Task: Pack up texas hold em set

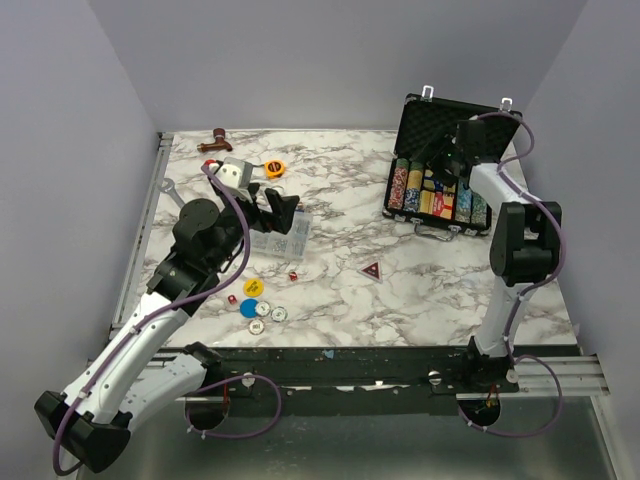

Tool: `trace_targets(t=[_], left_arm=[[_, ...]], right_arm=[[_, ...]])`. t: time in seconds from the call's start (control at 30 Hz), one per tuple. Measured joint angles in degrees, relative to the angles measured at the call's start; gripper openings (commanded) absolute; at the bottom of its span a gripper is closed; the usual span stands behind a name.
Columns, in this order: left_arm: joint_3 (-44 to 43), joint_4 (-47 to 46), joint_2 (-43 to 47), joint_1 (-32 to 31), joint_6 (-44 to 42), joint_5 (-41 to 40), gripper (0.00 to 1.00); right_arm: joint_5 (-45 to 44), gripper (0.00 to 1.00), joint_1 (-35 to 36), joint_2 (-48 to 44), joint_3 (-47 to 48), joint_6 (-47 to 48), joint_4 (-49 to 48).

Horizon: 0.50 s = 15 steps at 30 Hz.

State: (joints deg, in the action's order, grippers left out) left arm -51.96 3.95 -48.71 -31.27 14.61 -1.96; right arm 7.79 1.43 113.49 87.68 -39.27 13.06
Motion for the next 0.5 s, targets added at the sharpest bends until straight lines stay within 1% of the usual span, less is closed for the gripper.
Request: trace_targets(t=[0.1, 0.23, 0.37, 0.5], left_arm=[[0.0, 0.0, -0.1, 0.0, 0.0, 0.0, 0.99], [0.0, 0.0, -0.4, 0.0, 0.0, 0.0, 0.99], [0.0, 0.0, -0.8, 0.0, 0.0, 0.0, 0.99], [0.0, 0.0, -0.8, 0.0, 0.0, 0.0, 0.99]], right_arm=[[3.2, 0.8, 0.1, 1.2, -0.3, 2.0, -1.4], [7.0, 0.79, 0.1, 0.8, -5.8, 2.1, -5.4], [6.2, 0.8, 0.0, 0.9, -7.6, 2.0, -6.3], [3.4, 0.8, -0.5, 0.8, -8.4, 1.8, -6.4]])
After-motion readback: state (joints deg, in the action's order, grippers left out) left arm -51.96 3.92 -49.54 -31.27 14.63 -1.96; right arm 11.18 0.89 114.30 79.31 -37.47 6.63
